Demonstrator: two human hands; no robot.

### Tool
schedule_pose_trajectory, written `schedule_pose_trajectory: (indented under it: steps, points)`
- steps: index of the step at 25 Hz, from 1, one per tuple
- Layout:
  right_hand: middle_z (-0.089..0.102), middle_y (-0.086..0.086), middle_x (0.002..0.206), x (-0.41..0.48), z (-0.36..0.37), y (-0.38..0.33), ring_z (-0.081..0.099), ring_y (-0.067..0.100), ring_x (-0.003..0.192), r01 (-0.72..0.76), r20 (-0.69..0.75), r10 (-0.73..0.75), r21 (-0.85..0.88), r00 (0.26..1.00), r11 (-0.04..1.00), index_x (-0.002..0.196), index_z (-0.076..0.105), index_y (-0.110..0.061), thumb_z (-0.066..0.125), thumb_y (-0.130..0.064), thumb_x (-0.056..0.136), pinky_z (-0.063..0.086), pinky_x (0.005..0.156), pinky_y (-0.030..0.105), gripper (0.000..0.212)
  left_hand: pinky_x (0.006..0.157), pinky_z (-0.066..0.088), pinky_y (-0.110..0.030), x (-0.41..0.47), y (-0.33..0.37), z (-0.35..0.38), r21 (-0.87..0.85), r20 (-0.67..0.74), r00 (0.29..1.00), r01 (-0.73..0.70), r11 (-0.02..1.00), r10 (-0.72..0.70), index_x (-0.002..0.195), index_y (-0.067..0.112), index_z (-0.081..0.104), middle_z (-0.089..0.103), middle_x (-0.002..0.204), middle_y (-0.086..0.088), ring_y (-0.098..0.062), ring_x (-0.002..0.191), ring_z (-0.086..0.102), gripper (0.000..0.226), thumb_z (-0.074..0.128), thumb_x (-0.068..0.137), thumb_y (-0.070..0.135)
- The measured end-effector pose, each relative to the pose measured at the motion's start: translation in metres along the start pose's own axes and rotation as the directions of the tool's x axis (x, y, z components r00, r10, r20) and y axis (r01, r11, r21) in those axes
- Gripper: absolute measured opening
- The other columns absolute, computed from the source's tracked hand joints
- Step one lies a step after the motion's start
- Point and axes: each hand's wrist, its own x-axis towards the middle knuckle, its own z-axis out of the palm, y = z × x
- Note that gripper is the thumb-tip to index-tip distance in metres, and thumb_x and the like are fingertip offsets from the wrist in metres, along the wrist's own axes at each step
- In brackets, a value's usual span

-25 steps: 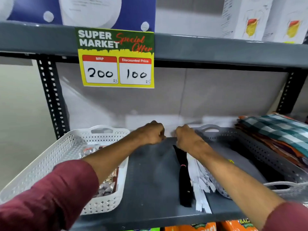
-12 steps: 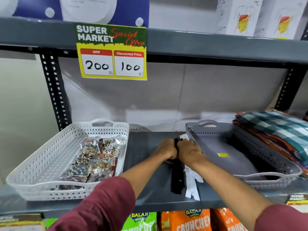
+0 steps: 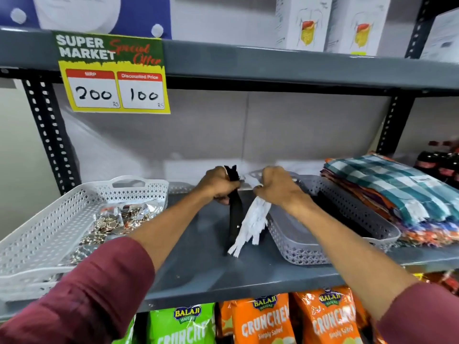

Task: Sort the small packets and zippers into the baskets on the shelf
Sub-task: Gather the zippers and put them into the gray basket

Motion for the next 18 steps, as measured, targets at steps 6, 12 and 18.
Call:
schedule_pose_trajectory:
  steps: [6, 12, 18]
  points:
    - [0.067, 0.031, 0.101, 0.014, -0.063, 0.052, 0.064, 0.043, 0.096, -0.055, -0.114, 0.043, -0.102, 0.993, 0.993, 0.097, 0.064, 0.015, 0.071, -0.022, 0.078, 0.055, 0.076, 0.043, 0.042, 0.043, 0.056, -0.019, 0.022, 0.064, 0.013, -0.023, 0.051, 0.994, -0.099, 0.995, 0.1, 0.079, 0.004, 0.066, 0.063, 0.065, -0.005, -0.011, 0.033, 0.055, 0.019, 0.069, 0.086, 0.021]
    - [0.067, 0.019, 0.104, 0.017, -0.054, 0.116, 0.063, 0.034, 0.1, -0.1, 0.049, 0.119, -0.281, 0.992, 0.954, 0.101, 0.064, -0.001, 0.066, -0.023, 0.083, 0.042, 0.07, 0.024, 0.029, 0.053, 0.062, -0.035, 0.049, 0.078, 0.102, 0.102, 0.133, 0.99, -0.061, 0.993, 0.048, 0.076, 0.007, 0.06, 0.072, 0.078, -0.016, -0.019, 0.045, 0.062, 0.018, 0.075, 0.078, 0.017]
    - [0.056, 0.007, 0.075, 0.018, -0.015, 0.162, 0.059, 0.021, 0.075, -0.121, 0.148, 0.16, -0.247, 0.976, 0.962, 0.058, 0.046, -0.014, 0.062, -0.006, 0.079, 0.033, 0.045, 0.015, 0.027, 0.031, 0.047, -0.021, 0.052, 0.054, 0.163, 0.324, 0.241, 0.97, -0.041, 0.945, -0.04, 0.114, -0.003, 0.063, 0.07, 0.114, -0.023, -0.017, 0.057, 0.071, 0.031, 0.07, 0.084, 0.001]
